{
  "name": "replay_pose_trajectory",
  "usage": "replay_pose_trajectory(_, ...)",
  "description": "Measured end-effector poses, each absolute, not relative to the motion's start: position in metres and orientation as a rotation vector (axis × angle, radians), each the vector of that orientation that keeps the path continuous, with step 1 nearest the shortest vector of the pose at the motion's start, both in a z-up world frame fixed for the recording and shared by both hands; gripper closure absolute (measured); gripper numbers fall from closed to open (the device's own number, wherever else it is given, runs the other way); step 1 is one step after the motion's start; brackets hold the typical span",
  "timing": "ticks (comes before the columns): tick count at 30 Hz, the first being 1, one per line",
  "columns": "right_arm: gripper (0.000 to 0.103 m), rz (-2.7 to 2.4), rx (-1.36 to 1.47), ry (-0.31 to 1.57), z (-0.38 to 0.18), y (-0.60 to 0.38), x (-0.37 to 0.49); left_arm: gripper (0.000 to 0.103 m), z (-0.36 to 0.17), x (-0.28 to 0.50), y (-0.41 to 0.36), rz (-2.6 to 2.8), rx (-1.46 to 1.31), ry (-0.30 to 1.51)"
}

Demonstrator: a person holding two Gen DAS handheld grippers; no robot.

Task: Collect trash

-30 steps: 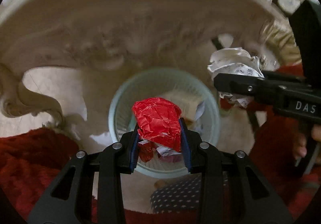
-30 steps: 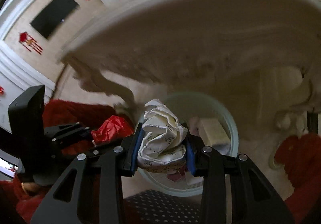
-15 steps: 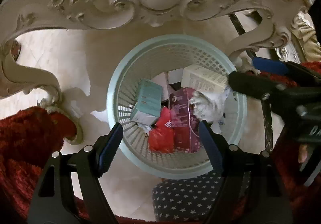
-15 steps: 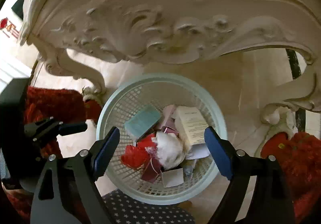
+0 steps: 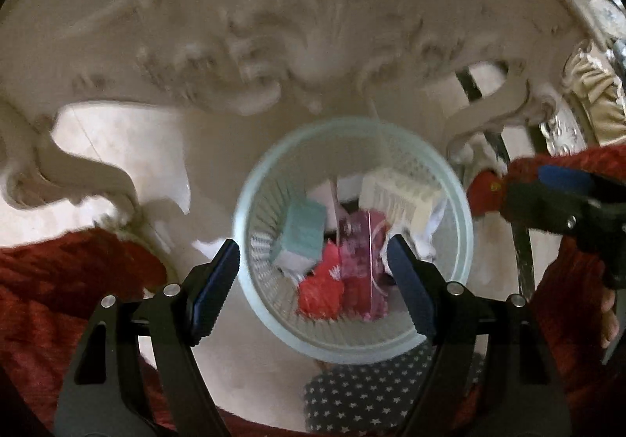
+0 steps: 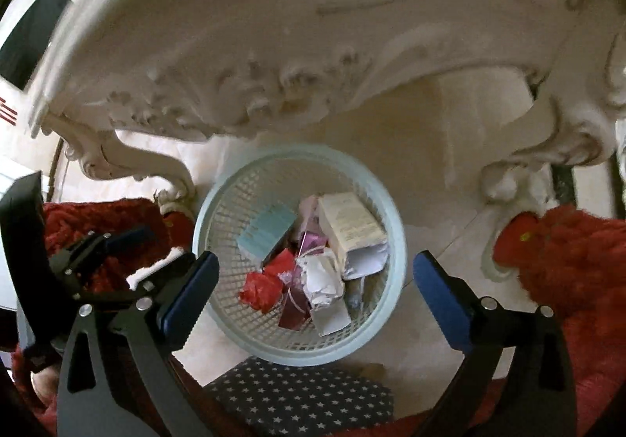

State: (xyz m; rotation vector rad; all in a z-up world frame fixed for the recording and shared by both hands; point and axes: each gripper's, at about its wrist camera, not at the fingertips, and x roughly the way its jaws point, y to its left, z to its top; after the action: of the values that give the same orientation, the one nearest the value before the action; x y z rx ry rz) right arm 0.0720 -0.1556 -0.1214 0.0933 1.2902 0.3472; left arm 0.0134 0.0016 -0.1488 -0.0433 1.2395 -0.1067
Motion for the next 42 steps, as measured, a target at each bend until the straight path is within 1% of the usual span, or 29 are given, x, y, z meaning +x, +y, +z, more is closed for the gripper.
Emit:
replay_pose_trajectory(10, 0.008, 0.283, 0.035, 1.175, -0.055, -0.150, 0.058, 0.027, -0.054, 0.016, 0.007, -0.011, -0.034, 1.045)
replay_pose_trajectory(15, 0.008, 0.271, -0.003, 1.150, -0.047, -0.146, 0.048, 0.027, -0.028, 0.011, 0.001, -0.003, -0.040, 1.016)
replay_pose_trajectory(22, 0.008, 0.245, 0.016, 1.156, -0.047, -0.153, 0.044, 0.027, -0.017, -0.002, -0.003, 0.003, -0.050, 0.981)
replay_pose_trajectory(42, 0.008, 0.251, -0.028, 1.144, -0.043, -0.142, 0.043, 0.027, -0.018, -0.006, 0.006, 0.035, -0.074, 0.977)
